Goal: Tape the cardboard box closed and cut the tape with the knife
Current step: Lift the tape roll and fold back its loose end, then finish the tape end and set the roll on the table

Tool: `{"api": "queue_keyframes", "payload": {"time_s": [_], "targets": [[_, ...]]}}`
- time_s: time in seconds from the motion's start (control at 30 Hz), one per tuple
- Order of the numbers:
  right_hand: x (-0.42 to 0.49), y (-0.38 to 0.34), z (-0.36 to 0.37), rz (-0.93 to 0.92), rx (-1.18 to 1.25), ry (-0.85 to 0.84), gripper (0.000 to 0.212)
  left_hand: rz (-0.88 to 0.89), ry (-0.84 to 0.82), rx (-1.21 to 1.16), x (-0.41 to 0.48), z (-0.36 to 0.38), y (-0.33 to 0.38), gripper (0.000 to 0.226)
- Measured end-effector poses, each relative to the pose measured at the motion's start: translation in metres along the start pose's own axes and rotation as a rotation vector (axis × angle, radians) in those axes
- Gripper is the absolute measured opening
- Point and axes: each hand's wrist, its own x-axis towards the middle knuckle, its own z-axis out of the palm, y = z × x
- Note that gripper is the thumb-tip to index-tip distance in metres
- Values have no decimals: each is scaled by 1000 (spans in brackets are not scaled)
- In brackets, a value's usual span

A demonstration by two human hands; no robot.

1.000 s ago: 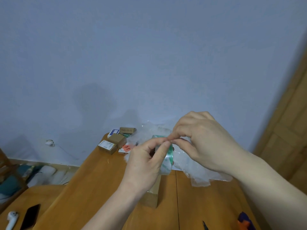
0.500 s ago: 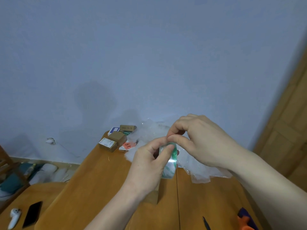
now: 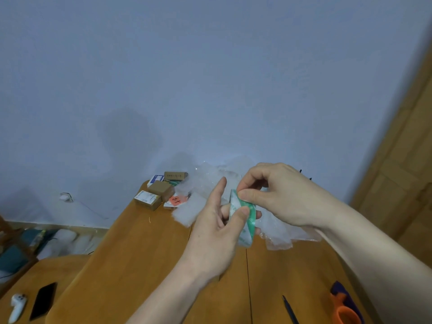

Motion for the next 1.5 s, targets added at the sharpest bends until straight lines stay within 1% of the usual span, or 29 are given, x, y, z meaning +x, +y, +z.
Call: {"api": "queue_keyframes", "payload": {"time_s": [0.03,0.17,0.23,0.3,0.33,0.37,0.5,0.6,0.7,0.8,0.83,0.9,0.93,1.03,1.07,1.23,1.33,1.5], "targets": [[-1,3,2,19,39,8,3,-8,-1,-15,0,1,-2,77],[-6,25,10,99,190,64,17,-15,-4,-36,1,7,-10,77],[-16,38,12,149,289,205,19,-21,1,-31,5,11,-16,76],[-32,49,16,229,465,384,17,-34,6,-8,9,14,-24,73],[-42,54,22,271,555,434,16,-46,14,9,11,15,-30,72],[-53,58,31,309,620,442,16,-60,21,24,12,18,-35,71],[-86,83,84,440,707,305,16,-181,27,43,18,37,-71,70],[-102,110,117,568,744,329,12,-310,46,44,20,56,-104,73],[-120,137,140,665,833,317,8,-433,74,86,18,74,-139,71],[-138,165,160,765,872,282,13,-549,95,117,13,92,-170,53],[-145,176,166,804,889,272,14,-598,99,118,11,99,-182,44],[-157,197,179,872,921,253,15,-675,96,116,8,112,-201,18],[-162,207,185,902,932,244,16,-702,92,126,7,118,-211,13],[-178,238,202,967,935,222,16,-777,96,139,7,137,-238,23],[-182,248,206,978,919,221,16,-810,99,131,7,142,-246,23],[-198,301,222,1025,792,205,14,-941,88,101,12,167,-296,9],[-201,329,226,1031,688,186,15,-996,61,125,17,182,-322,19],[-197,372,231,1041,448,124,22,-1061,53,148,26,202,-359,21]]}}
